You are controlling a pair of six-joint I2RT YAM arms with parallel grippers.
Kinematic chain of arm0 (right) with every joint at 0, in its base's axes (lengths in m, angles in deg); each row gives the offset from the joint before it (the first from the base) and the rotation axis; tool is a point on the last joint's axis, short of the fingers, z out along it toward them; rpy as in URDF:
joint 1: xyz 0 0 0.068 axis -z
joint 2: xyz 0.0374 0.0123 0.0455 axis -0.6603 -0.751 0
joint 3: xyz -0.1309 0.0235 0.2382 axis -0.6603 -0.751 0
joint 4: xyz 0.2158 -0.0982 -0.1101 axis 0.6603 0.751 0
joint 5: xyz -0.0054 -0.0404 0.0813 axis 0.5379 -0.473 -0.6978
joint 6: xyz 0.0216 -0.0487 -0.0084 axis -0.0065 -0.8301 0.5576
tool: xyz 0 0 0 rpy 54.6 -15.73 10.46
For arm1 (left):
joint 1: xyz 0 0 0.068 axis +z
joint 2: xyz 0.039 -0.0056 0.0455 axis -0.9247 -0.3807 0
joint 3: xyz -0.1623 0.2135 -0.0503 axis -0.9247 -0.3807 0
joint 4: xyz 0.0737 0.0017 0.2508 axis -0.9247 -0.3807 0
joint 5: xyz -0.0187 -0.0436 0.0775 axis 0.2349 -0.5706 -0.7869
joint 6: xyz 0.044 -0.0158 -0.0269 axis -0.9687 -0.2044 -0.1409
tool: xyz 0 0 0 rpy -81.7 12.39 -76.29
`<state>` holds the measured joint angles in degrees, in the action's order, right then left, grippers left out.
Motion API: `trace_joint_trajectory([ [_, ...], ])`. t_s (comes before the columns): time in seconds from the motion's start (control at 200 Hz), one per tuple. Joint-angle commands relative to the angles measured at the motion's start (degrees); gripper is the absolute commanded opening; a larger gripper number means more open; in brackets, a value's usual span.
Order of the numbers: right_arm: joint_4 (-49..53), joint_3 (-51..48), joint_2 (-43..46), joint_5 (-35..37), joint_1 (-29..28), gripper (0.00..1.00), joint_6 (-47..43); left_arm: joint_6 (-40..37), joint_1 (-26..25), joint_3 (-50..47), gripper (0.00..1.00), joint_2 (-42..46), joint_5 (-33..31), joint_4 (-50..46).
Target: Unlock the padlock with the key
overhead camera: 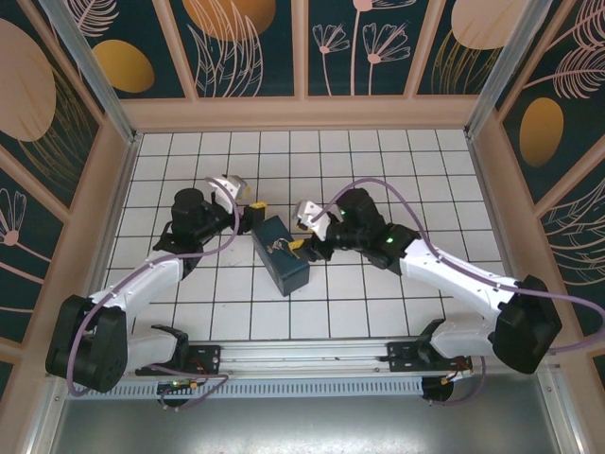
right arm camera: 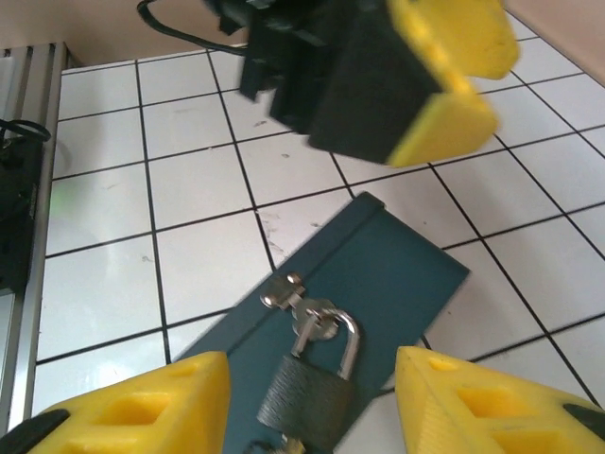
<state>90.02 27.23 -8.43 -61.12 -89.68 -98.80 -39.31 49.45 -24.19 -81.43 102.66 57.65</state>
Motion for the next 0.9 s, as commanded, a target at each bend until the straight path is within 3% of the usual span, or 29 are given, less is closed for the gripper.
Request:
trace_joint_trajectory([
  [0.0, 3.0, 1.7, -2.3, 7.8, -3.2, 0.51, -2.5, 8.4, 0.5, 3.1, 0.66, -0.6, -7.7, -4.4],
  [0.22, 7.2, 3.8, -6.3, 12.7, -6.6, 0.54, -4.1, 14.6, 0.5, 6.8, 0.65, -1.9, -11.7, -9.8],
  [0.375, 6.6, 4.3, -8.9, 15.8, -7.4, 0.53, -4.5, 14.9, 0.5, 7.2, 0.63, -2.1, -12.2, -11.8],
  [0.711, 10.1, 7.1, -11.9, 17.9, -8.2, 0.27, -3.8, 10.8, 0.4, 9.3, 0.59, -0.3, -11.9, -17.3],
  [0.896, 11.3, 9.1, -12.0, 15.4, -6.8, 0.2, 0.8, 9.9, 0.5, 9.1, 0.56, 0.2, -10.1, -19.3],
])
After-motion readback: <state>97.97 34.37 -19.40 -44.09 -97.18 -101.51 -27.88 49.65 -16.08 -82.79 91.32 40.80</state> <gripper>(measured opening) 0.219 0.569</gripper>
